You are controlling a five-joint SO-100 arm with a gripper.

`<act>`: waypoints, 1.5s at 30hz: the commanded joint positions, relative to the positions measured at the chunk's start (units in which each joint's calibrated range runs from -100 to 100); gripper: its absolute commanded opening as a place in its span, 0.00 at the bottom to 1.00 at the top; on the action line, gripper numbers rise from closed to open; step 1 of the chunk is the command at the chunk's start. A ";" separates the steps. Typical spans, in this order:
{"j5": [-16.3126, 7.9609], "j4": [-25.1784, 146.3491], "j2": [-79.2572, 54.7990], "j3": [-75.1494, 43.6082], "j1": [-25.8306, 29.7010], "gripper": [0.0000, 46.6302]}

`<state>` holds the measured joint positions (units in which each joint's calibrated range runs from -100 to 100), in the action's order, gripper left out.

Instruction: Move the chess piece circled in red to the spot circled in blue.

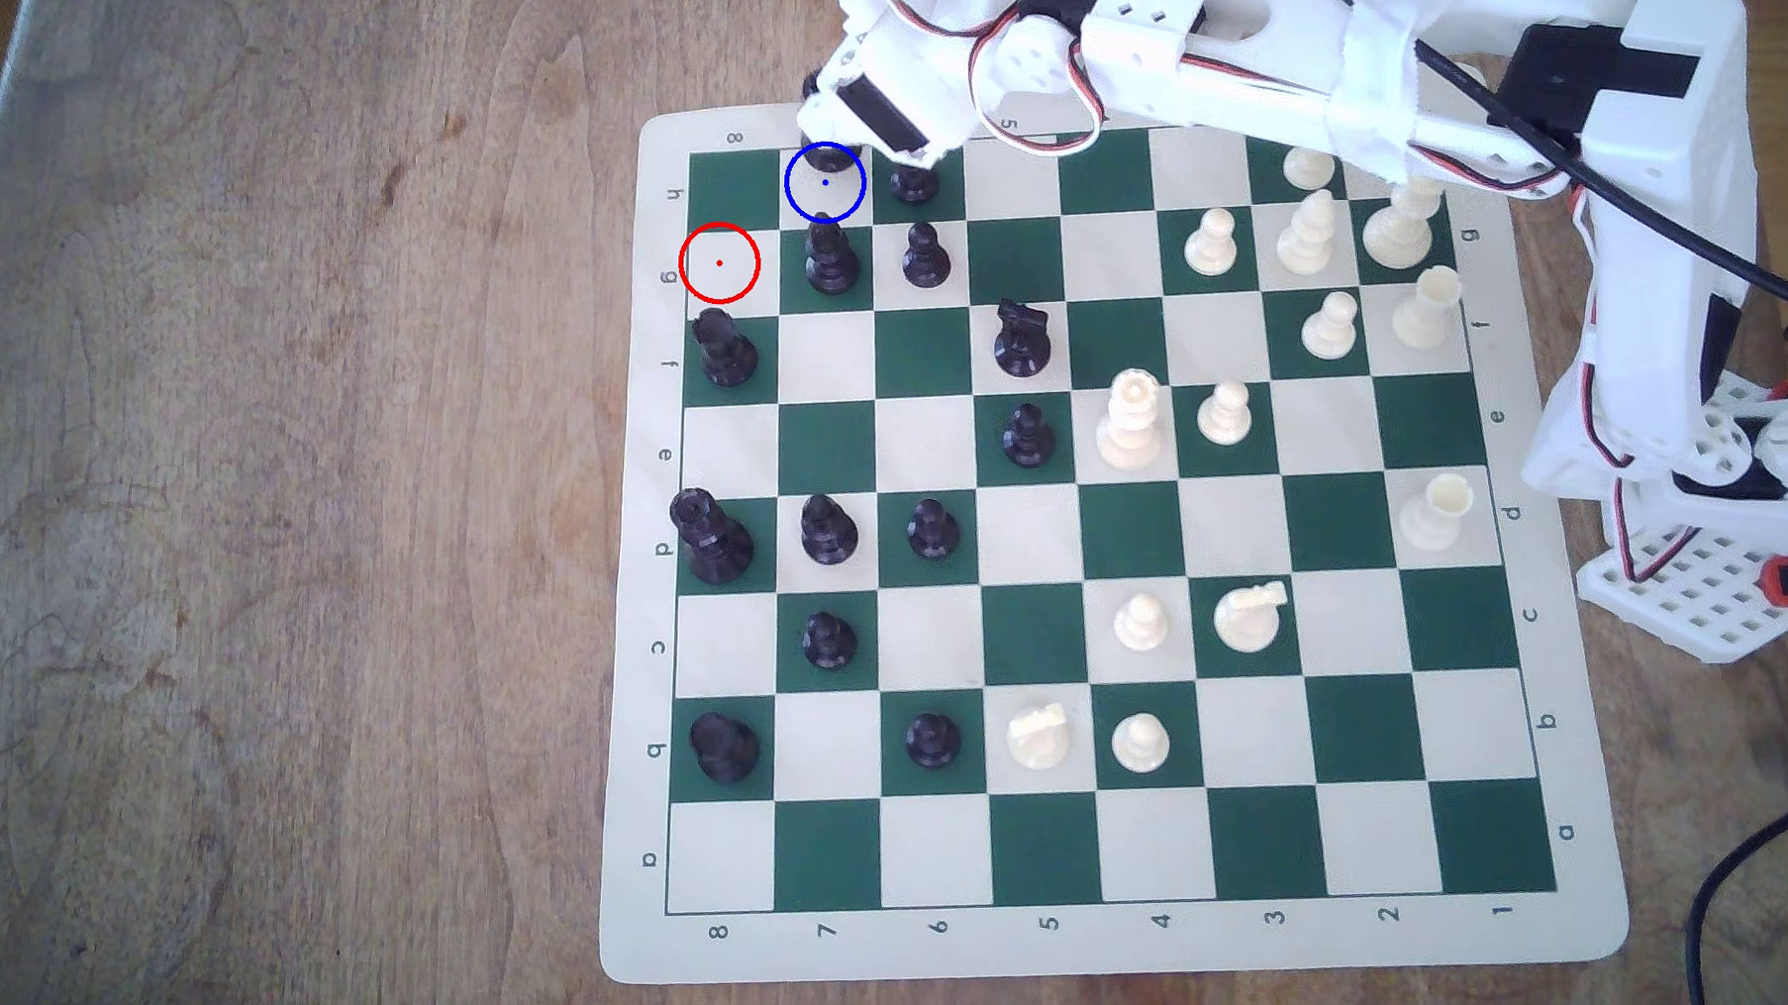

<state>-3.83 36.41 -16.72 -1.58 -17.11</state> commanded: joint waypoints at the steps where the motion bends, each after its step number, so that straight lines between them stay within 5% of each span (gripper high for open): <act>1: -0.24 -1.52 5.43 -1.59 0.33 0.07; 45: -1.22 -0.38 -0.01 -2.50 1.66 0.07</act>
<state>-4.76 36.18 -18.39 -1.58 -15.93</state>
